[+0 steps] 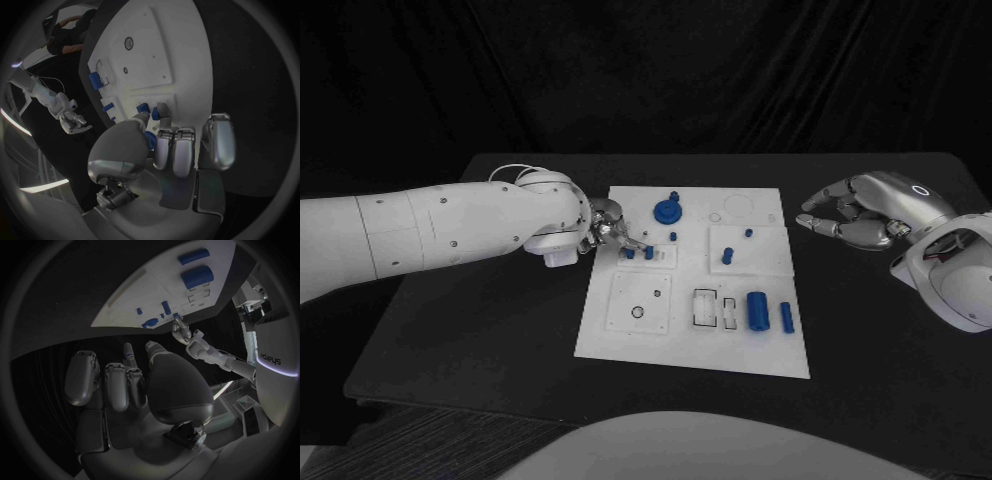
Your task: Assemble the parts on the task board
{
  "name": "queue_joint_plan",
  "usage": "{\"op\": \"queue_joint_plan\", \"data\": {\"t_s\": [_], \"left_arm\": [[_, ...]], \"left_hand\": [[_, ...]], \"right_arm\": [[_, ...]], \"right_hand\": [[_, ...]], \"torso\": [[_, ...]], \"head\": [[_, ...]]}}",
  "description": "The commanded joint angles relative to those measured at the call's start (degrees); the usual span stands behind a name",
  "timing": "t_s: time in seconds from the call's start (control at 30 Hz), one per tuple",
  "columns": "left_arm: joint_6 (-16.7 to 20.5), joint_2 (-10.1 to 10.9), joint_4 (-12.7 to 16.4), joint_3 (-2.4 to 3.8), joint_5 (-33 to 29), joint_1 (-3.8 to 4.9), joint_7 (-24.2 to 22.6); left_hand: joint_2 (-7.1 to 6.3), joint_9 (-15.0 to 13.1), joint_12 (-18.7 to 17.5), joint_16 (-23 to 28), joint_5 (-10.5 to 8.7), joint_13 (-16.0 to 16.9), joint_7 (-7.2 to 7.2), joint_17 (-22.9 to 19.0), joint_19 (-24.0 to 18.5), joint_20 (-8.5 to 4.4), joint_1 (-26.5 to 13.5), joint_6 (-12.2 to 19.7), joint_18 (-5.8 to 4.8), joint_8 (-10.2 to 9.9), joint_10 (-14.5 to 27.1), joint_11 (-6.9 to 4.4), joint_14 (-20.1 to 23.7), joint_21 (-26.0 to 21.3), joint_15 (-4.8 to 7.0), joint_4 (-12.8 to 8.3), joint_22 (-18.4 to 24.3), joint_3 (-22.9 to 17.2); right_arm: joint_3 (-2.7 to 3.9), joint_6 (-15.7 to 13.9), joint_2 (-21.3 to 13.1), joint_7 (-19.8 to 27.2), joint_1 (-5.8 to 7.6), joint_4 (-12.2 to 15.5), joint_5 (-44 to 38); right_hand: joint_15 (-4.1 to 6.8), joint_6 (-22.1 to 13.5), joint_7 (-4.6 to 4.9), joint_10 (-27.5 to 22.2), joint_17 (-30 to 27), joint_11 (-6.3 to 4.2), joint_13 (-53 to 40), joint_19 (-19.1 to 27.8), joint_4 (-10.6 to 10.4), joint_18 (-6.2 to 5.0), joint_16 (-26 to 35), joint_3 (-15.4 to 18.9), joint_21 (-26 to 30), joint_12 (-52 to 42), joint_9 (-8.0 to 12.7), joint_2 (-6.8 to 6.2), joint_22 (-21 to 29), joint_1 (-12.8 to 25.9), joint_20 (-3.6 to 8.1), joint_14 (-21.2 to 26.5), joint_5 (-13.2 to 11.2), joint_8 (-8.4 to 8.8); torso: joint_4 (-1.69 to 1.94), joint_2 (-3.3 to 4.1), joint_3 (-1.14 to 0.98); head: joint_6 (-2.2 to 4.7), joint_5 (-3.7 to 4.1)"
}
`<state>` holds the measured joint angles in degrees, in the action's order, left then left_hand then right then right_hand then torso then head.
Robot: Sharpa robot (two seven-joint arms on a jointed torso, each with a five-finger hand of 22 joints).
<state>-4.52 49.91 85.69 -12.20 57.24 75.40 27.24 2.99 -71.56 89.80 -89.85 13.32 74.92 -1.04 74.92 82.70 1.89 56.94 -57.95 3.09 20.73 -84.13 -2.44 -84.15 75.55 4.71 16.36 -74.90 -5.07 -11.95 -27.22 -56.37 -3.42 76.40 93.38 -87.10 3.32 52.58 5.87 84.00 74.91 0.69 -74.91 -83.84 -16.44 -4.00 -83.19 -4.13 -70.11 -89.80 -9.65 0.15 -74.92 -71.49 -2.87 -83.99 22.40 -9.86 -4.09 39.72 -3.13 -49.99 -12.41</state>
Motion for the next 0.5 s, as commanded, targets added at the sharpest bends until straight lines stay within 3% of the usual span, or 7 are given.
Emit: {"op": "queue_joint_plan", "data": {"t_s": [0.03, 0.17, 0.23, 0.3, 0.5], "left_arm": [[0.34, -0.2, 0.28, 0.0, -0.2, -0.16, -1.5], [-0.03, -0.18, 0.37, 0.0, -0.2, -0.16, -1.28], [-0.32, -0.14, 0.38, 0.0, -0.2, -0.16, -1.09], [-0.61, -0.09, 0.43, 0.0, -0.2, -0.16, -0.89], [-1.48, 0.09, 0.6, 0.0, -0.19, -0.16, -0.07]], "left_hand": [[0.05, 0.73, 0.2, -0.15, 1.16, 15.08, 0.05, 15.08, 0.09, -0.23, 0.9, -0.66, 0.25, -0.44, -5.87, -0.15, -5.85, -0.02, 0.17, -0.14, -10.68, 0.26], [0.12, 2.05, 0.2, -0.15, 4.79, 15.08, 0.18, 15.08, 0.09, -0.33, 2.0, -1.43, 0.26, -1.18, -5.87, -0.28, -5.85, -0.07, 0.27, -0.11, -10.67, 0.12], [-0.07, 2.85, 0.2, -0.15, 10.32, 15.08, 0.24, 15.08, 0.06, -0.42, 3.28, -1.56, 0.27, -1.75, -5.87, -0.35, -5.85, -0.16, 0.34, -0.28, -10.65, -0.54], [-0.26, 3.21, 0.2, -0.15, 12.49, 15.08, 0.29, 15.08, 0.06, -0.44, 3.85, -1.68, 0.27, -1.97, -5.87, -0.39, -5.85, -0.16, 0.36, -0.27, -10.66, -0.94], [-0.86, 3.67, 0.2, -0.15, 15.83, 15.08, 0.35, 15.08, -0.01, -0.47, 4.9, -1.76, 0.29, -2.23, -5.87, -0.44, -5.85, -0.29, 0.4, -0.31, -10.62, -1.97]], "right_arm": [[0.04, 0.1, 0.05, -0.36, -0.17, -0.02, -0.13], [0.04, 0.16, 0.08, -0.36, -0.19, -0.03, -0.13], [0.04, 0.2, 0.08, -0.36, -0.21, -0.04, -0.13], [0.04, 0.24, 0.09, -0.35, -0.23, -0.03, -0.13], [0.04, 0.31, 0.13, -0.33, -0.28, -0.05, -0.13]], "right_hand": [[-0.07, 0.54, 0.01, 6.0, 5.15, 0.04, -15.09, 0.08, 0.05, -0.22, 0.08, -0.42, 0.09, -0.2, 0.08, -0.01, -9.4, -0.51, -0.03, -4.01, 0.3, 0.23], [-0.07, 0.54, 0.02, 6.0, 5.09, 0.04, -15.09, 0.08, 0.03, -0.23, 0.12, -0.54, 0.15, -0.2, 0.13, 0.03, -9.39, -0.58, -0.03, -4.0, 0.77, 0.26], [-0.07, 0.54, 0.02, 6.0, 5.1, 0.04, -15.09, 0.08, 0.03, -0.23, 0.12, -0.55, 0.14, -0.2, 0.13, 0.04, -9.39, -0.58, -0.03, -4.0, 0.8, 0.27], [-0.07, 0.55, 0.02, 6.0, 5.11, 0.04, -15.09, 0.07, 0.02, -0.23, 0.11, -0.58, 0.14, -0.2, 0.15, 0.05, -9.4, -0.6, -0.03, -4.0, 0.95, 0.28], [-0.07, 0.56, 0.03, 6.0, 5.11, 0.04, -15.09, 0.07, 0.01, -0.23, 0.1, -0.68, 0.16, -0.2, 0.2, 0.05, -9.4, -0.63, -0.04, -4.01, 1.46, 0.31]], "torso": [[-0.03, 0.0, -0.01], [0.02, -0.05, -0.02], [0.03, -0.05, -0.02], [0.03, -0.05, -0.03], [0.04, -0.04, 0.0]], "head": [[-0.01, -0.04], [-0.01, 0.04], [-0.01, 0.01], [-0.01, 0.0], [-0.01, -0.11]]}}
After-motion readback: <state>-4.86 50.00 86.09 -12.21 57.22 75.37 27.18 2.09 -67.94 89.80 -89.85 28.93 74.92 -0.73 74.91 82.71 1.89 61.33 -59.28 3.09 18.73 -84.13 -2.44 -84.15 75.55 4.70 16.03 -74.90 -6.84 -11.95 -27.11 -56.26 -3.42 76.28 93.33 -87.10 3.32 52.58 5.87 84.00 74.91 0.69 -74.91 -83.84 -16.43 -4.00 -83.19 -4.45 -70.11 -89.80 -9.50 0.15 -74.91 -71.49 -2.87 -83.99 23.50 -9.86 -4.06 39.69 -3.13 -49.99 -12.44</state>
